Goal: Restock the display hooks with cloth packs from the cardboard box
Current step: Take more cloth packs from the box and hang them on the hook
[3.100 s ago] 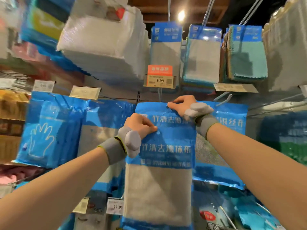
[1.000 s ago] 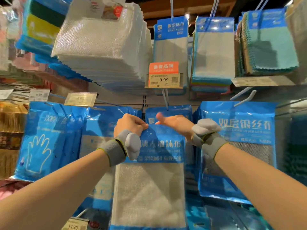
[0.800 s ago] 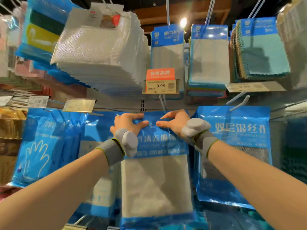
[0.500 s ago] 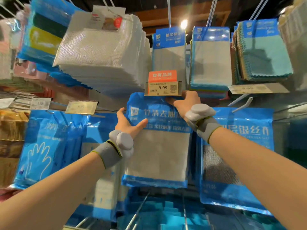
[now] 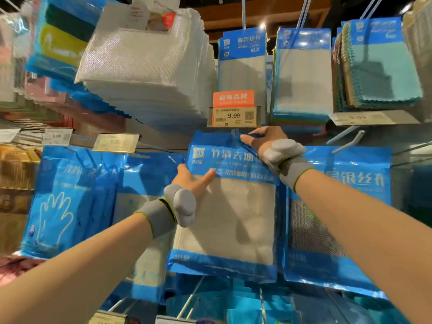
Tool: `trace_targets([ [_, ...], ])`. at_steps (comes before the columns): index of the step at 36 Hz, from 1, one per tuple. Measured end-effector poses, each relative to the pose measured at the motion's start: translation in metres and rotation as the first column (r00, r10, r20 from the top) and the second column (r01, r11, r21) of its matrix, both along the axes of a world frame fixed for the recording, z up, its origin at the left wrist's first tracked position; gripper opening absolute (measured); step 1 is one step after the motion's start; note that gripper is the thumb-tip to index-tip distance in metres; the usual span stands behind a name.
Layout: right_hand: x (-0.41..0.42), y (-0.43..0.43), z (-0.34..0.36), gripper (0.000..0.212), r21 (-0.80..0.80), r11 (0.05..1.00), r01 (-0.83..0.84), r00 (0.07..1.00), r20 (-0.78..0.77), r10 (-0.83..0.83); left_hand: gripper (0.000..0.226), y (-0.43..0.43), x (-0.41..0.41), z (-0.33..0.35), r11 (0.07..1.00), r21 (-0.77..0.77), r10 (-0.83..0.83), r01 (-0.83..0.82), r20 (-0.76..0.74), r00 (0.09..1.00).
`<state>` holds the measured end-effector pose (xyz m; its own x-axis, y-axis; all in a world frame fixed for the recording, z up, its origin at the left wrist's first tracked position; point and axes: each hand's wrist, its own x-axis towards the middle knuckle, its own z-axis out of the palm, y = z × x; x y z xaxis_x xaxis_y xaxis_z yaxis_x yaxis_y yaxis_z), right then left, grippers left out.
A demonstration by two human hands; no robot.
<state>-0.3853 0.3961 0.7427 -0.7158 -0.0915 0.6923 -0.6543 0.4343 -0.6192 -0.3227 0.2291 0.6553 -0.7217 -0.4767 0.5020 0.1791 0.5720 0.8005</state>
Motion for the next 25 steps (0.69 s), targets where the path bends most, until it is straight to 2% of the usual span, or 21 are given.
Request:
trace_targets([
  [3,0.001,0.0,-0.014,0.047,-0.059,0.998,-0.004,0.999,-0.034,0.002,0.076,-0.003,-0.004,-0.004,0.999,0.025,0.021,-0.022,0.051,0.998],
  [5,0.001,0.0,-0.03,0.053,-0.229,0.965,-0.126,0.991,-0.081,0.11,0.073,-0.006,-0.005,-0.004,0.999,0.034,0.017,-0.017,0.01,1.0],
  [7,0.001,0.0,-0.054,0.064,-0.323,0.933,-0.156,0.988,-0.075,0.139,0.072,-0.007,-0.006,-0.002,0.999,0.038,0.022,-0.021,-0.017,1.0],
  [11,-0.007,-0.005,-0.115,0.108,-0.318,0.927,-0.201,0.979,-0.027,0.203,0.073,-0.005,-0.014,-0.005,0.998,0.067,-0.006,0.006,-0.003,1.0],
  [13,-0.006,-0.007,-0.131,0.121,-0.268,0.941,-0.208,0.978,-0.03,0.207,0.072,-0.005,-0.018,-0.008,0.997,0.075,-0.009,0.011,-0.031,0.999],
  [18,-0.018,-0.002,-0.127,0.106,-0.218,0.971,-0.095,0.994,-0.077,0.08,0.08,-0.007,-0.028,-0.023,0.996,0.05,0.084,-0.08,-0.082,0.993],
  [21,-0.036,-0.007,-0.125,0.094,-0.11,0.994,-0.006,1.0,-0.025,0.003,0.075,-0.008,-0.034,-0.04,0.986,0.013,0.165,-0.165,-0.081,0.983],
  [23,-0.045,-0.008,-0.121,0.09,-0.071,0.997,0.018,1.0,0.025,-0.016,0.069,-0.007,-0.038,-0.048,0.98,0.031,0.199,-0.198,-0.038,0.979],
  [25,-0.055,-0.01,-0.116,0.087,-0.006,0.998,0.059,0.995,0.075,-0.059,0.064,-0.008,-0.043,-0.054,0.977,0.021,0.209,-0.211,0.069,0.975],
])
